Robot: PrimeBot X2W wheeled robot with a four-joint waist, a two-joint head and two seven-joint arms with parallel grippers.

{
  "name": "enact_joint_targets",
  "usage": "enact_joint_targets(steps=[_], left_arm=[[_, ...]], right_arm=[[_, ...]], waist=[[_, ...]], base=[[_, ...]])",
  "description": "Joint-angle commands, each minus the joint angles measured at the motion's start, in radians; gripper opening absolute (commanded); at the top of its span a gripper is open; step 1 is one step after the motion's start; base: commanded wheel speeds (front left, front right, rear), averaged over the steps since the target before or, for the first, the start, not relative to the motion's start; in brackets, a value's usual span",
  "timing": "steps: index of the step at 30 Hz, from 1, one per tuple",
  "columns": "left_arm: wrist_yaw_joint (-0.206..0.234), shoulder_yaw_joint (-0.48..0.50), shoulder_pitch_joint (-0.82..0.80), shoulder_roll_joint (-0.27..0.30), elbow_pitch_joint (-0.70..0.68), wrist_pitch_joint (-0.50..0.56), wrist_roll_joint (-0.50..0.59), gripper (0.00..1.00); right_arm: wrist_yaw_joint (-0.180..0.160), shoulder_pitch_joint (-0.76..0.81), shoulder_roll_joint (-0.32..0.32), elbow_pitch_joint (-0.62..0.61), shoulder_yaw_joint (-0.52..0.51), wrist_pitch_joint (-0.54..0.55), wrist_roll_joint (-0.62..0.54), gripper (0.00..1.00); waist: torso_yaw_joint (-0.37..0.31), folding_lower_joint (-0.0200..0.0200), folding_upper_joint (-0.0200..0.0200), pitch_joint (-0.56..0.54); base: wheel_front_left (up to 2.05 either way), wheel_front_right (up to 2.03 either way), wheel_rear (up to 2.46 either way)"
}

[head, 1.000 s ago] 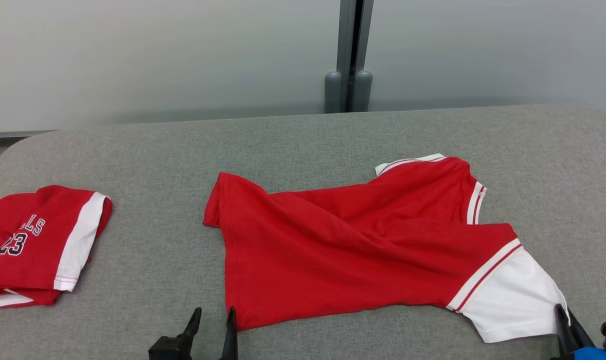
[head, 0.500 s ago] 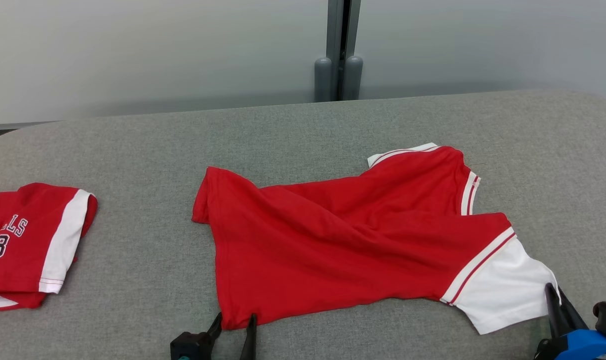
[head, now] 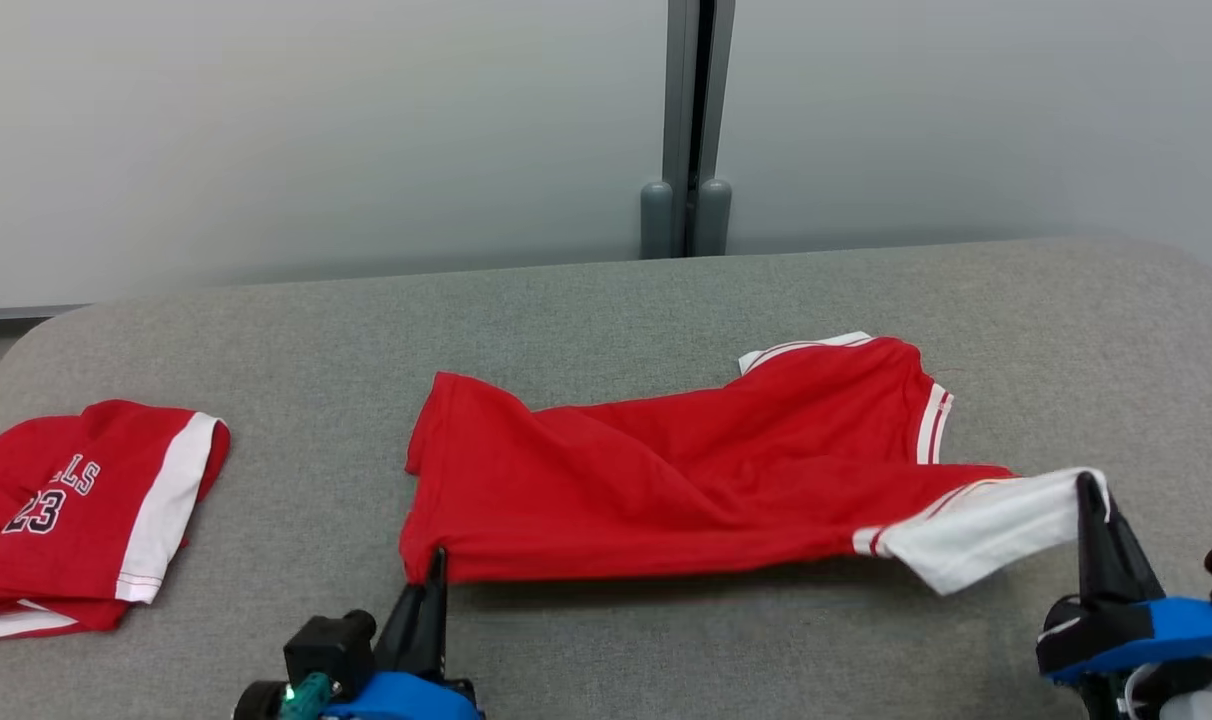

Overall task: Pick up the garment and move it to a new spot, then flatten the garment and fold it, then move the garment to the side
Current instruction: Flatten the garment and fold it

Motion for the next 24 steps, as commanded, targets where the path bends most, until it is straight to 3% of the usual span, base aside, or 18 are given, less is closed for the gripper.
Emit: enact_joint_targets(steps=[1,7,14,19,24], left_arm=[[-0.006,0.016,-0.012,0.001,-0.022,0.0,0.018,0.0],[-0.054,0.102,-0.109,0.036,-0.139,-0.001,0.083,0.0],[-0.083,0.088,-0.287,0.136,-0.193,0.0,0.089,0.0],[-0.084,0.03,-0.455,0.219,-0.24,0.11,0.05,0.0],[-0.084,0.021,-0.567,0.257,-0.255,0.194,0.023,0.0]], right_arm=[[0.0,-0.021,0.004,-0.022,-0.01,0.0,0.028,0.0],[0.0,-0.112,-0.017,-0.167,-0.004,0.0,0.18,0.0],[0.0,-0.242,-0.073,-0.29,0.014,0.0,0.276,0.0],[0.0,-0.38,-0.152,-0.349,0.028,0.056,0.296,0.0],[0.0,-0.51,-0.206,-0.327,0.036,0.1,0.262,0.0]], waist=[[-0.001,0.0,0.0,-0.009],[0.006,0.0,0.0,-0.052],[0.009,0.0,0.0,-0.103],[0.02,0.0,0.0,-0.111],[0.027,0.0,0.0,-0.079]], base=[[0.0,0.0,0.0],[0.0,0.0,0.0],[0.0,0.0,0.0],[0.0,0.0,0.0],[0.0,0.0,0.0]])
